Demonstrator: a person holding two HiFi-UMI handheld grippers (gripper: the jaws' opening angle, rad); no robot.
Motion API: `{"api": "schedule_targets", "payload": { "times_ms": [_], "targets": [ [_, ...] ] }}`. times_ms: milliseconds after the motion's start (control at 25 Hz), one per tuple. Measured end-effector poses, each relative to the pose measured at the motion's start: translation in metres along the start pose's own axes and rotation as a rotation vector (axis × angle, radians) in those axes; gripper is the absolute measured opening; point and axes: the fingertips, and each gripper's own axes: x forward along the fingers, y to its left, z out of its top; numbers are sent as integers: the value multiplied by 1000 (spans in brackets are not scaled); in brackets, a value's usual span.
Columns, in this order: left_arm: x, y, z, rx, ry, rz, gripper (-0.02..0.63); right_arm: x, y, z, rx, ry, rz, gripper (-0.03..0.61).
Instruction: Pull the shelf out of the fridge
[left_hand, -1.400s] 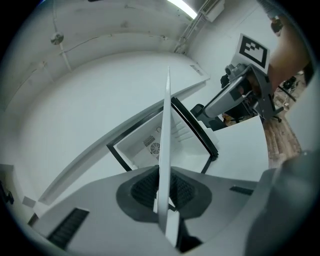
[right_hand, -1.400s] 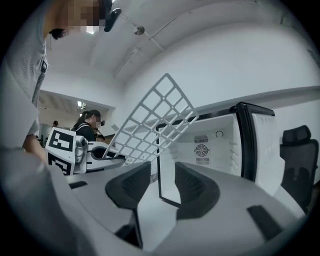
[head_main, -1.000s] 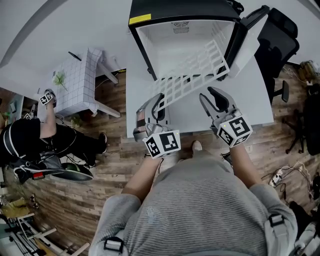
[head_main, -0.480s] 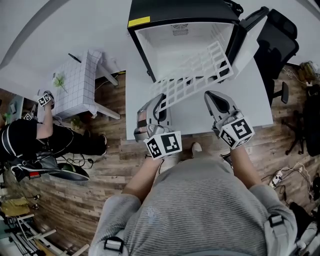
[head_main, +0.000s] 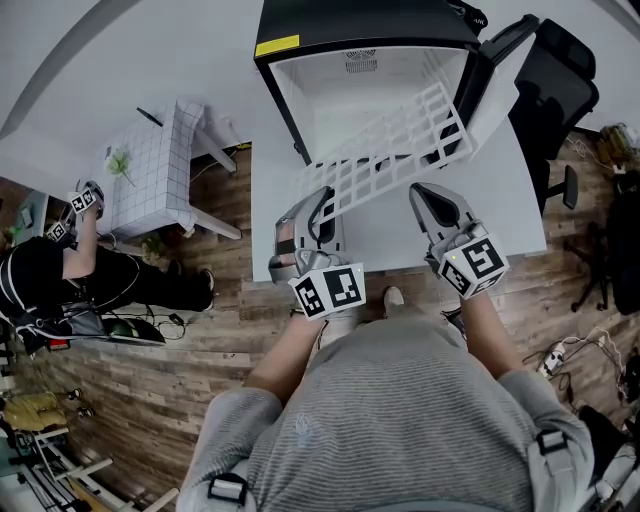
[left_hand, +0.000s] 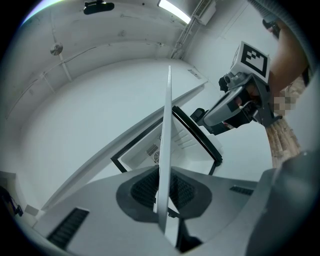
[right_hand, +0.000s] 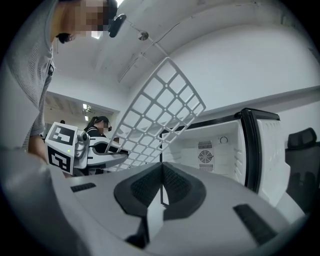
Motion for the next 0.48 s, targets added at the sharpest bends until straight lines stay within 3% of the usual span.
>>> {"api": "schedule_targets", "payload": {
  "times_ms": [480],
  "targets": [
    [-1, 3, 1, -3, -2, 1, 37, 2, -1, 4, -4, -7, -6, 12]
  ]
}}
